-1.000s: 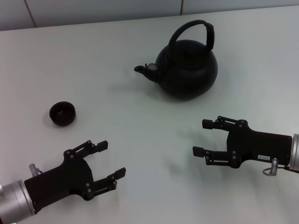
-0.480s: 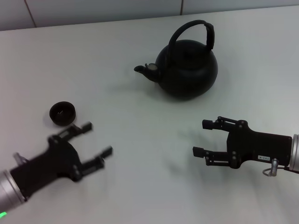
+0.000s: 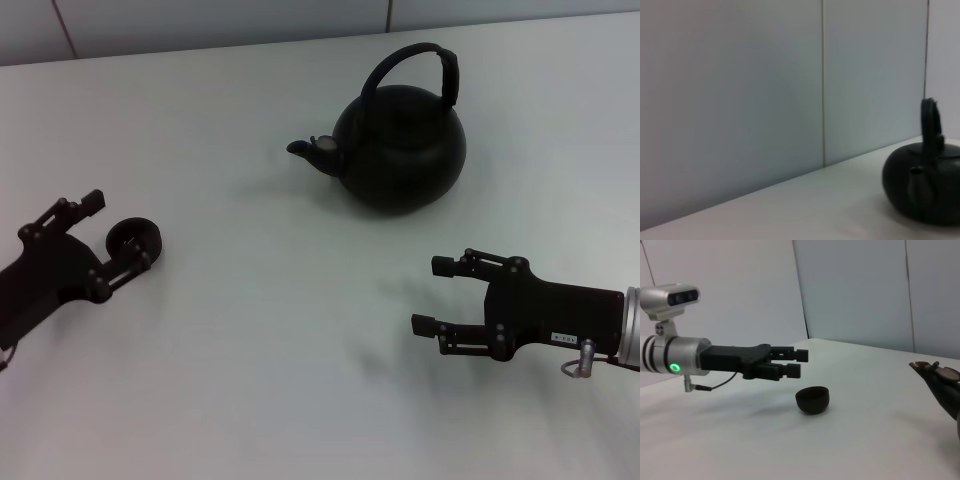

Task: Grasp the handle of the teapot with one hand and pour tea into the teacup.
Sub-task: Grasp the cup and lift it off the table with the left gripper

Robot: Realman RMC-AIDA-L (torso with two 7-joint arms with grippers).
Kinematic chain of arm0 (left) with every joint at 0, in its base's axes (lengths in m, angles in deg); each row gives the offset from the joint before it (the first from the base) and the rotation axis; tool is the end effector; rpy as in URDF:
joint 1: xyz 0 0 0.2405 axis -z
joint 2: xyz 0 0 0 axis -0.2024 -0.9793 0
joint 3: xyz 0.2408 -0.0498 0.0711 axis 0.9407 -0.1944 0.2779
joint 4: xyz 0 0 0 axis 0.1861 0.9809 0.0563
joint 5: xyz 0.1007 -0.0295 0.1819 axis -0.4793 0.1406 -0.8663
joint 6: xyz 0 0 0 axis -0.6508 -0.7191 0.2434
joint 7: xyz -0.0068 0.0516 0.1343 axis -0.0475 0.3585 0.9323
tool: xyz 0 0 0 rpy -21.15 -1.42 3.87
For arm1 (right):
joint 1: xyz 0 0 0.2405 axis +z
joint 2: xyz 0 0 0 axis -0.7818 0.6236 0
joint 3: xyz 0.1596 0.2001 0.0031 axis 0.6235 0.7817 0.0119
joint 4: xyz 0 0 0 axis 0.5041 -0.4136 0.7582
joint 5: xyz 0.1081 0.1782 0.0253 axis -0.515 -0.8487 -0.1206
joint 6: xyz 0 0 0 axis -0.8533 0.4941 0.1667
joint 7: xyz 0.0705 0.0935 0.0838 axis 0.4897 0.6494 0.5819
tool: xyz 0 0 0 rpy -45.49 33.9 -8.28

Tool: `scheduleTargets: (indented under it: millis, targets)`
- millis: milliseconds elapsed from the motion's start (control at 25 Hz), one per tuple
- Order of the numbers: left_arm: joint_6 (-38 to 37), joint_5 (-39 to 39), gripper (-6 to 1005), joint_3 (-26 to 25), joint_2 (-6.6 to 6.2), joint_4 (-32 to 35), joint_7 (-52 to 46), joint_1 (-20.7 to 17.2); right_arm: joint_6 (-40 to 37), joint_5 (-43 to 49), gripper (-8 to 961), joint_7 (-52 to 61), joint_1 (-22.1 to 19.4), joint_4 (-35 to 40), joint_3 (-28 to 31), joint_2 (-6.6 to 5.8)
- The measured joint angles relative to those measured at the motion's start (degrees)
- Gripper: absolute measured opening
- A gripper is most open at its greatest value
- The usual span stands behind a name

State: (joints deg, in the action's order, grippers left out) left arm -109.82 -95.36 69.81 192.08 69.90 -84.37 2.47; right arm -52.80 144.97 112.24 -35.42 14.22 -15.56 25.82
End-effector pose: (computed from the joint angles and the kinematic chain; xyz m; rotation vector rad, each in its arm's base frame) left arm -0.3220 0.2894 -0.0316 -2.2492 -0.4430 -0.6828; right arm 0.3250 0.2532 -0.0325 -2.6217 0.5284 0.7199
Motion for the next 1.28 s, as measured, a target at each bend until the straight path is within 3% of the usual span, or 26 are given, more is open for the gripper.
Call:
scheduleTargets:
  millis: [1280]
  targets:
    - [8.9, -7.1, 805, 0.5, -0.36, -0.6, -1.3, 3.7, -0.6, 0.0, 826, 0.2, 0.0, 0.3, 0.0, 0.00]
